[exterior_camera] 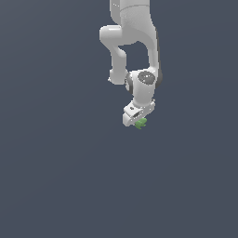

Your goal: Pick up the object and move it to a goal position.

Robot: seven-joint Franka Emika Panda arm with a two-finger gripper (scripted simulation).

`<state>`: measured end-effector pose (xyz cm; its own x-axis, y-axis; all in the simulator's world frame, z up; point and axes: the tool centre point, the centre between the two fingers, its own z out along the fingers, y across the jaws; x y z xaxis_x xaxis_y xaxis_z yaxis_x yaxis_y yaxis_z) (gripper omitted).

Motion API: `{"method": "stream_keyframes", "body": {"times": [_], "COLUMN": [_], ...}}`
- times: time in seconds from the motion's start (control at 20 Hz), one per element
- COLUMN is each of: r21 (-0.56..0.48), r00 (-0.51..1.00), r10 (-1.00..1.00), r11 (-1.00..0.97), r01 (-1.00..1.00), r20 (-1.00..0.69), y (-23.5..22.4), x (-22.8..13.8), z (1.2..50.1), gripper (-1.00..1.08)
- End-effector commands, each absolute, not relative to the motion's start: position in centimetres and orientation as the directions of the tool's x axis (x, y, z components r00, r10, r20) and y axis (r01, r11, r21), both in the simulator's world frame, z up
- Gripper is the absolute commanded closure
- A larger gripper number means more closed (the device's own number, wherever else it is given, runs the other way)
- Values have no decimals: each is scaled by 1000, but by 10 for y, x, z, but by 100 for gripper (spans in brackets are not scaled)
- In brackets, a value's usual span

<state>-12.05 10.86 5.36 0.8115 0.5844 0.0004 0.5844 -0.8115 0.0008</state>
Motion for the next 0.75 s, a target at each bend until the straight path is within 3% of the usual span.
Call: {"method": "stream_keyframes", "body": {"times": [0.0, 0.35, 0.7], "r21": [1, 1, 0], "r00": [812, 812, 812], "r10": [583, 583, 583], "r11": [-812, -812, -812], "r01": [583, 583, 583], "r20": [1, 0, 0], "y": [132, 177, 193], "x": [-127, -136, -138], "z": [55, 56, 57], "gripper": [108, 108, 108]}}
